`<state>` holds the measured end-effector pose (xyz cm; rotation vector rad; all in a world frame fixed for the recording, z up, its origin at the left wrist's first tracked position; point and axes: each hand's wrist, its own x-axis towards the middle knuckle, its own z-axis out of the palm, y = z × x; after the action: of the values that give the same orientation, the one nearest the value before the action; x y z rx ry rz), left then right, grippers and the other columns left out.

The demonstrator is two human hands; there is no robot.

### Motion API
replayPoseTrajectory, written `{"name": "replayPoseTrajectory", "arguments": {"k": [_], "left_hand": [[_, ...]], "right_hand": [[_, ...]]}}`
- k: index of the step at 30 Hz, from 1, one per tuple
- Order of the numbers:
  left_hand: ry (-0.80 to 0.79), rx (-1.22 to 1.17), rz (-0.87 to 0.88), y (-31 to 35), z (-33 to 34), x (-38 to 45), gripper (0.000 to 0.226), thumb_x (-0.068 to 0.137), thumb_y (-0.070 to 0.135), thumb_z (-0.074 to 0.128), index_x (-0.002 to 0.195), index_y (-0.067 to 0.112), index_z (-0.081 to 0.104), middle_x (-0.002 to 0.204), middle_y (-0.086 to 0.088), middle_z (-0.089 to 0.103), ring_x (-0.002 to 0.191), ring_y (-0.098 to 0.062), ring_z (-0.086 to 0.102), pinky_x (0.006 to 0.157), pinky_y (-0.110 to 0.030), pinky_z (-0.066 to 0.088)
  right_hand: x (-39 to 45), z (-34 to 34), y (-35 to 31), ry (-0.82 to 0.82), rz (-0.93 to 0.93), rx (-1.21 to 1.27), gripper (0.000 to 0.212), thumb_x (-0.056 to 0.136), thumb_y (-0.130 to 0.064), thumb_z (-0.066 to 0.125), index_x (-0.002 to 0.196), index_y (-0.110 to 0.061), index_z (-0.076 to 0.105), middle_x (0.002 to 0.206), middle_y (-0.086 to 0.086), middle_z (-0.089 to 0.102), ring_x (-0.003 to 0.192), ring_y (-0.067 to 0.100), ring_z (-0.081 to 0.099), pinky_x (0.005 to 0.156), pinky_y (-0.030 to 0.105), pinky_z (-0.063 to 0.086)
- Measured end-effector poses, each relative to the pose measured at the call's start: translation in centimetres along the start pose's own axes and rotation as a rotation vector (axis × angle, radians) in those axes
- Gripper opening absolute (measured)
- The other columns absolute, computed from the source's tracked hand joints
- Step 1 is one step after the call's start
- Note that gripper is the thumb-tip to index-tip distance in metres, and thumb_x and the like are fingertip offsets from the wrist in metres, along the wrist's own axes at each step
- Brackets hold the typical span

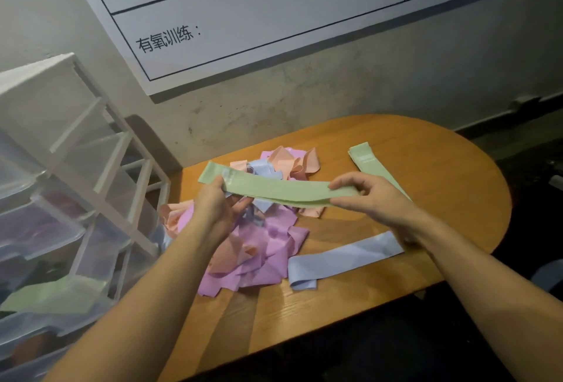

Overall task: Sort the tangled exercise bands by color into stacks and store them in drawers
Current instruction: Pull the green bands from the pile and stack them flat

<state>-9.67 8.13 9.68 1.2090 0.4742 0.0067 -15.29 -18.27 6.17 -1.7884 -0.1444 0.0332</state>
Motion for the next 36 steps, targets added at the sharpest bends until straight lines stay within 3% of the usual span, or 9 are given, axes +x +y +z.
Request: {"name": "replayPoseTrajectory", "arguments": {"k": [4, 8, 12, 15, 19, 22, 28, 32, 36], "left_hand": [[-0.068, 0.094, 0.034, -0.5, 3.3, 1.5, 0.023, 0.107, 0.015, 0.039, 0.094, 0.014, 0.057, 0.091, -0.006, 0.068, 0.082, -0.016, 0.067, 0.073, -0.032, 0.057], [-0.121, 0.121, 0.053, -1.2, 6.5, 3.8, 0.014, 0.108, 0.023, 0.044, 0.111, 0.013, 0.053, 0.1, -0.005, 0.065, 0.072, -0.014, 0.068, 0.052, -0.021, 0.055], [-0.161, 0.072, 0.074, -2.3, 10.5, 4.8, 0.01, 0.107, 0.018, 0.048, 0.106, 0.008, 0.051, 0.097, -0.008, 0.058, 0.075, -0.018, 0.066, 0.055, -0.024, 0.059], [-0.188, 0.105, 0.069, -3.6, 13.2, 5.5, 0.016, 0.106, 0.013, 0.048, 0.121, 0.01, 0.052, 0.098, -0.008, 0.061, 0.06, -0.015, 0.071, 0.055, -0.028, 0.061], [-0.29, 0.269, 0.028, -5.3, 16.4, 6.8, 0.022, 0.101, 0.005, 0.047, 0.12, 0.015, 0.053, 0.107, -0.011, 0.061, 0.066, -0.019, 0.075, 0.086, -0.041, 0.057], [-0.365, 0.305, 0.03, -6.2, 18.7, 7.3, 0.037, 0.096, -0.009, 0.044, 0.128, 0.006, 0.053, 0.107, -0.012, 0.06, 0.068, -0.021, 0.072, 0.073, -0.032, 0.063], [-0.402, 0.515, 0.094, -8.5, 21.7, 9.5, 0.023, 0.096, -0.008, 0.055, 0.112, 0.009, 0.055, 0.112, -0.017, 0.06, 0.077, -0.024, 0.067, 0.059, -0.029, 0.061], [-0.407, 0.634, 0.165, -10.3, 22.9, 10.9, 0.024, 0.095, -0.001, 0.061, 0.114, 0.012, 0.057, 0.106, -0.014, 0.065, 0.079, -0.018, 0.068, 0.062, -0.027, 0.058], [-0.405, 0.718, 0.195, -11.9, 23.8, 11.8, 0.024, 0.096, 0.003, 0.063, 0.119, 0.011, 0.058, 0.1, -0.01, 0.065, 0.087, -0.02, 0.069, 0.067, -0.028, 0.059]], "right_hand": [[-0.2, -2.9, 0.5, -0.005, 0.011, -0.111, 0.016, 0.095, -0.022, 0.067, 0.108, -0.021, 0.076, 0.108, -0.015, 0.066, 0.089, -0.018, 0.058, 0.07, 0.006, 0.046], [-0.5, -6.1, 1.5, 0.032, 0.048, -0.1, 0.031, 0.099, -0.005, 0.052, 0.112, -0.019, 0.076, 0.116, -0.013, 0.069, 0.101, -0.012, 0.061, 0.081, 0.007, 0.048], [-1.3, -9.2, 2.4, -0.001, 0.09, -0.128, 0.024, 0.094, -0.009, 0.066, 0.111, -0.022, 0.076, 0.108, -0.014, 0.074, 0.103, -0.005, 0.066, 0.082, 0.011, 0.051], [-2.0, -11.2, 3.4, 0.06, 0.107, -0.102, 0.02, 0.092, -0.009, 0.07, 0.102, -0.025, 0.078, 0.102, -0.014, 0.076, 0.1, -0.001, 0.068, 0.083, 0.015, 0.053], [-2.6, -13.0, 4.9, 0.076, 0.14, -0.115, 0.02, 0.09, -0.01, 0.072, 0.096, -0.028, 0.079, 0.1, -0.014, 0.077, 0.101, 0.002, 0.069, 0.086, 0.02, 0.053], [-3.1, -13.8, 5.9, 0.048, 0.155, -0.142, 0.021, 0.087, -0.009, 0.076, 0.094, -0.029, 0.078, 0.097, -0.014, 0.077, 0.098, 0.001, 0.069, 0.085, 0.018, 0.053], [-3.0, -14.6, 7.5, 0.027, 0.196, -0.191, 0.028, 0.085, -0.011, 0.078, 0.097, -0.037, 0.076, 0.093, -0.005, 0.076, 0.089, 0.005, 0.069, 0.078, 0.021, 0.055], [-2.4, -14.4, 8.3, -0.041, 0.249, -0.208, 0.021, 0.089, -0.012, 0.073, 0.101, -0.03, 0.076, 0.097, -0.005, 0.075, 0.092, 0.008, 0.07, 0.079, 0.024, 0.059], [-2.1, -14.2, 9.1, -0.084, 0.276, -0.282, 0.021, 0.089, -0.016, 0.074, 0.101, -0.033, 0.074, 0.098, -0.013, 0.07, 0.09, -0.008, 0.065, 0.076, 0.012, 0.052]]}}
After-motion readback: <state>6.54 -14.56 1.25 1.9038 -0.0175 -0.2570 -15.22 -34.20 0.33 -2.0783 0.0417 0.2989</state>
